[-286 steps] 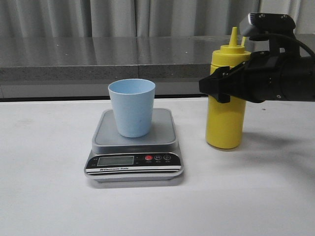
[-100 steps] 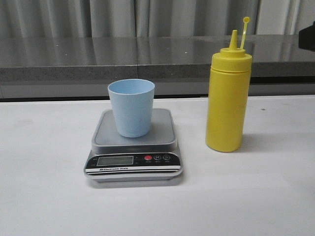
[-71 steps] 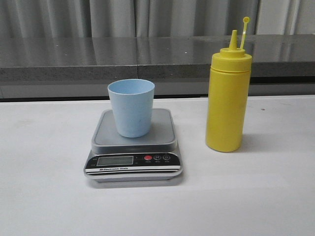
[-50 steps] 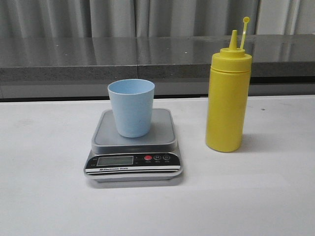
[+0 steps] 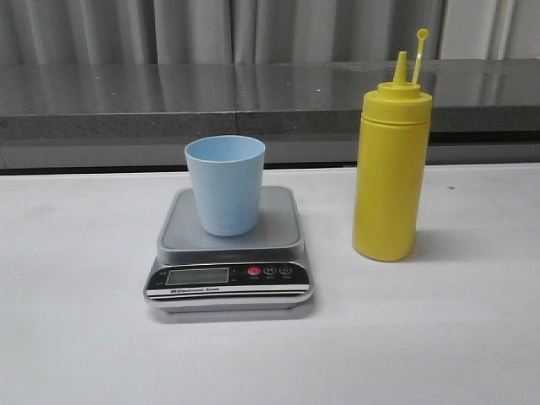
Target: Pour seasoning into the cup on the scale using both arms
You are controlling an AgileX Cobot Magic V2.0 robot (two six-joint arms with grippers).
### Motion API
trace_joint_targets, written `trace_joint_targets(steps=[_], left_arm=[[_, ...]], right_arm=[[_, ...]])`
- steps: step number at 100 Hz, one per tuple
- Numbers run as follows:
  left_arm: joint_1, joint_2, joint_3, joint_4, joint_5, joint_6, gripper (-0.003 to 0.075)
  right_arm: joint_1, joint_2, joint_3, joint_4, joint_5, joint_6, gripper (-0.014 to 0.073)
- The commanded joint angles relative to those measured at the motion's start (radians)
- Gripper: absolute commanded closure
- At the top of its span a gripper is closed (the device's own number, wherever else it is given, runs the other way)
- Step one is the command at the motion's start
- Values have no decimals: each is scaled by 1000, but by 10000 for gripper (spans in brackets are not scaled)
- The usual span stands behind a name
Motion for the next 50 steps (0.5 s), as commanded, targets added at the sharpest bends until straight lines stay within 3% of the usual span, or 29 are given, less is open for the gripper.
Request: trace_joint_targets(steps=[1, 23, 50], left_arm=[[6, 11, -28, -6, -82, -10, 740], [6, 11, -28, -6, -82, -10, 740], [6, 11, -28, -6, -82, -10, 740]], right_arm=[[-6, -37, -16, 13, -70, -12, 662], [-36, -132, 29, 59, -84, -16, 662], [-139, -281, 111, 167, -10, -129, 662]])
